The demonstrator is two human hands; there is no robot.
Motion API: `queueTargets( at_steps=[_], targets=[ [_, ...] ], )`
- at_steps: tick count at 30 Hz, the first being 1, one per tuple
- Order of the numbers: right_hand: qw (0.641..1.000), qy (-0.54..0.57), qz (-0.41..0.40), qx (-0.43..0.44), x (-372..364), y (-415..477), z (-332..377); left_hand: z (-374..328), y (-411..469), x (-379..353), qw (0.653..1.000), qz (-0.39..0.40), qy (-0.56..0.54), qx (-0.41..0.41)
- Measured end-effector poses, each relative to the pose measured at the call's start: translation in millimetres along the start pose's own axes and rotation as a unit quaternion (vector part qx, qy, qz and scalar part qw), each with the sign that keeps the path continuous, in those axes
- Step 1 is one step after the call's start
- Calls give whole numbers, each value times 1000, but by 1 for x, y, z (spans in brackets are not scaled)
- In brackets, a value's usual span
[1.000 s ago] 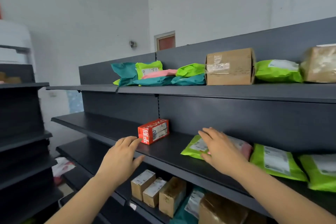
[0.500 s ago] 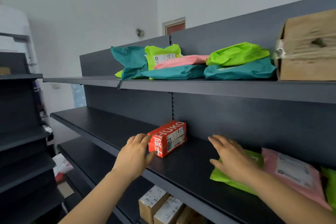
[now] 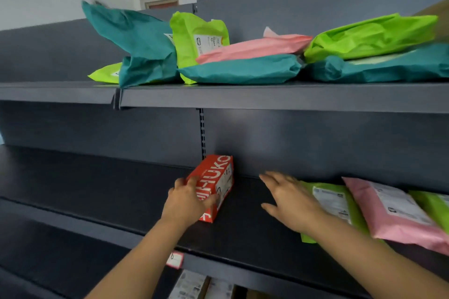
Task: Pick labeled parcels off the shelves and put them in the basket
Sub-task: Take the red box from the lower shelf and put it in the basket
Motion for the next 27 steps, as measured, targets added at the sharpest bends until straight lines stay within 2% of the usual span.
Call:
queueTargets(
  at_steps=[2, 4, 5, 6, 7, 8, 11, 14, 18, 22, 27],
  targets=[
    [1000, 10, -1, -9, -3, 2, 3, 5, 6, -3, 999, -3, -54, 6],
    [998, 62, -5, -27, -7, 3, 5, 8, 9, -1, 976, 31, -215, 26],
    [993, 110, -12, -43, -9, 5, 5, 7, 7, 1, 941, 64, -328, 48],
    [983, 171, -18, -68, -11, 7, 4, 4, 3, 2, 893, 105, -432, 70],
    [965, 241, -28, -96, -11, 9, 4, 0, -1, 4, 844, 143, -510, 84],
    [940, 315, -40, -125, -11, 11, 5, -3, -5, 5, 810, 167, -555, 86],
    [840, 511, -39, -179, -14, 17, 12, -12, -12, 8, 767, 208, -604, 57],
    [782, 606, -30, -139, -20, 17, 22, -22, -19, 7, 758, 255, -599, 26],
    [736, 666, -46, -114, -23, 11, 18, -27, -28, -5, 772, 319, -549, 12],
    [735, 666, -38, -119, -25, 1, 9, -25, -34, -18, 802, 335, -494, -3],
    [727, 667, -58, -152, -32, -21, -8, -38, -38, -29, 809, 341, -478, -27]
  ],
)
Point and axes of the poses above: each hand's wrist, its own y-axis towards the middle knuckle, its own x-axis out of the back of the hand, z = x × y, the point moved 2 cm from there along y, towards the middle knuckle, and after that the axes turned 4 degrees about x, right-handed, at the moved point
